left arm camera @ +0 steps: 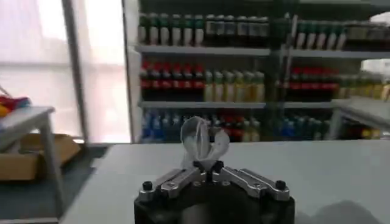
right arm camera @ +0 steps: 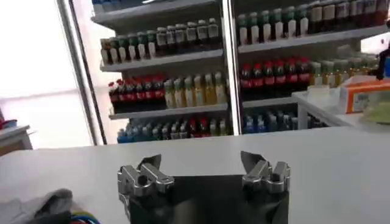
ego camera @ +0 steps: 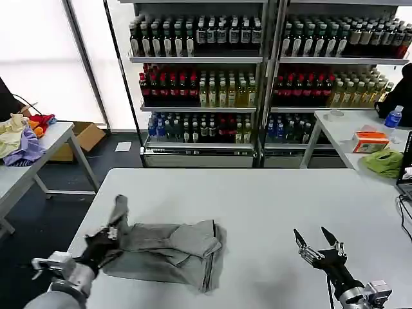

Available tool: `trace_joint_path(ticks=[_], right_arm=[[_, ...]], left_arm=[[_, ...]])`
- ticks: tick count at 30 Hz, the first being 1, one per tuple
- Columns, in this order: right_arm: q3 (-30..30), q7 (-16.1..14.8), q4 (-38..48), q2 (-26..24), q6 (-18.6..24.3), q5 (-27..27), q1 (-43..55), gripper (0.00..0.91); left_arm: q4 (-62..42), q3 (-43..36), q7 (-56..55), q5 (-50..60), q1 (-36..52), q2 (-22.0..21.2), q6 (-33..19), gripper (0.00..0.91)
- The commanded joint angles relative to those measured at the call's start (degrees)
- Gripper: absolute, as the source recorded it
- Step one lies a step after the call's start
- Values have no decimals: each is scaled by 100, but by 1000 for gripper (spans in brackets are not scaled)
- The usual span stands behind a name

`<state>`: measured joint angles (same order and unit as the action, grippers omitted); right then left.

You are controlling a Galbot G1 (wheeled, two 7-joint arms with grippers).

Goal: Fold and organize the clothes.

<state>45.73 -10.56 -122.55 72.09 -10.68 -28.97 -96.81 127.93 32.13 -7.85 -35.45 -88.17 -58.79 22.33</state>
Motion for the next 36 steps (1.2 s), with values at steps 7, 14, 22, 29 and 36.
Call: trace_joint_path(ticks=[7, 14, 22, 29, 36], right_arm=[[-63, -20, 59, 232, 47, 100, -87, 907], [-92, -32, 84, 259, 55, 136, -161, 907], [-138, -24, 47, 286, 36, 148, -117, 907], [-150, -22, 28, 307, 37, 140, -144, 907], [-200, -8, 9, 318, 19, 143, -105, 907]], left_arm=[[-679, -2712, -533, -161, 936, -766, 193, 10], [-1190, -2882, -711, -92, 1389, -1289, 177, 10], [-1454, -2906, -681, 526, 1379, -1455, 312, 907], [-191, -2477, -718, 234, 806, -1280, 491, 907], [1202, -1022, -804, -318, 245, -830, 721, 907]])
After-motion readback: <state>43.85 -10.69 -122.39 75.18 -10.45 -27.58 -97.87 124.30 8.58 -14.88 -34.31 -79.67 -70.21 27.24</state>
